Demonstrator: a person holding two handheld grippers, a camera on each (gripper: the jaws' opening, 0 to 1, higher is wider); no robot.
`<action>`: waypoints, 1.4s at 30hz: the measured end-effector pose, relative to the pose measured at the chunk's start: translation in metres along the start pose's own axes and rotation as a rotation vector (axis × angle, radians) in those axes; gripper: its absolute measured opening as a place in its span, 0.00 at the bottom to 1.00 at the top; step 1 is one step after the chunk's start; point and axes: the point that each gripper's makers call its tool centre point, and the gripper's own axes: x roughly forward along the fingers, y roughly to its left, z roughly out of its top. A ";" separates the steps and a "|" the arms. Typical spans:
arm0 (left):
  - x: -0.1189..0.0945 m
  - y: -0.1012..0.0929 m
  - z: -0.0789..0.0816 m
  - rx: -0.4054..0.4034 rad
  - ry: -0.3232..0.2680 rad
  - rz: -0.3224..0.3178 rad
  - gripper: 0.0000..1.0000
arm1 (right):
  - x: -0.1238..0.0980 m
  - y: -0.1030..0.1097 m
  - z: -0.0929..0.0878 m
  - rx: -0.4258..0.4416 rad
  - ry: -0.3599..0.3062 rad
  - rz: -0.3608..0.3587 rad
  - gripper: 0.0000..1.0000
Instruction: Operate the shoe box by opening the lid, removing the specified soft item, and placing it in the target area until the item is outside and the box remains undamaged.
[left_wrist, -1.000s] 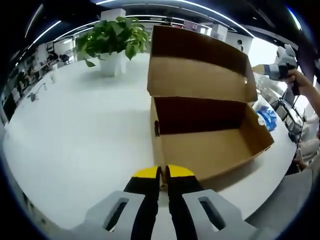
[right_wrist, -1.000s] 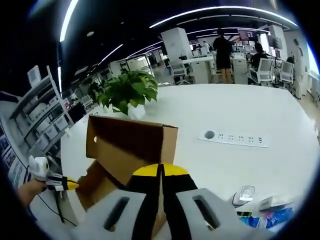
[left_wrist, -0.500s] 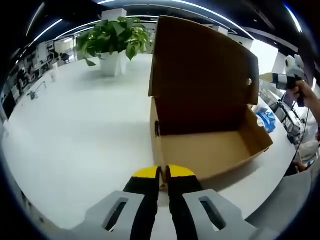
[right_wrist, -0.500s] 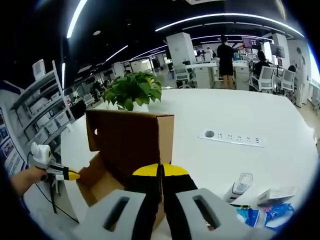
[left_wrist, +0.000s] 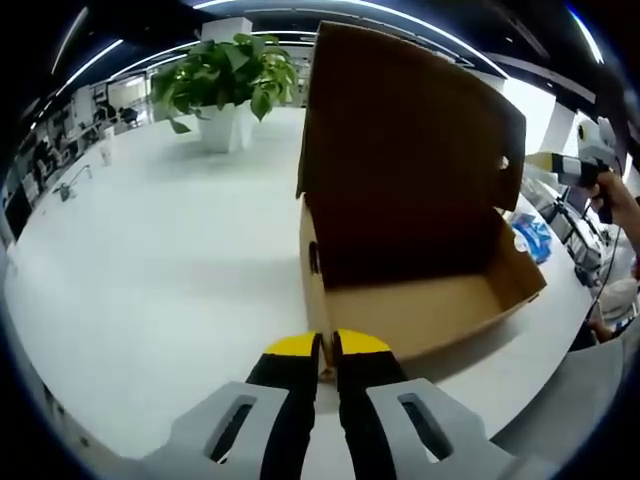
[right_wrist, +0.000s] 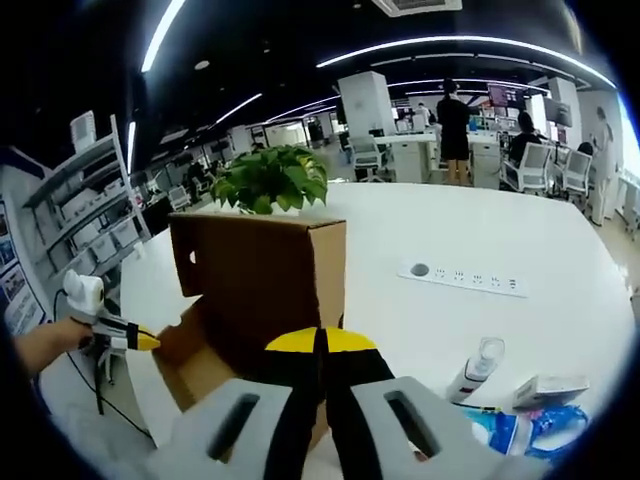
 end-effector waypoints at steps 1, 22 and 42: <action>0.000 0.000 0.000 0.001 0.000 0.000 0.03 | -0.002 0.002 -0.001 -0.003 -0.002 0.000 0.00; 0.000 -0.001 0.002 0.042 -0.007 0.008 0.04 | -0.023 0.020 -0.024 -0.041 -0.037 -0.014 0.00; -0.009 -0.004 0.023 0.108 -0.045 0.017 0.11 | -0.030 0.026 -0.040 -0.050 -0.043 -0.027 0.00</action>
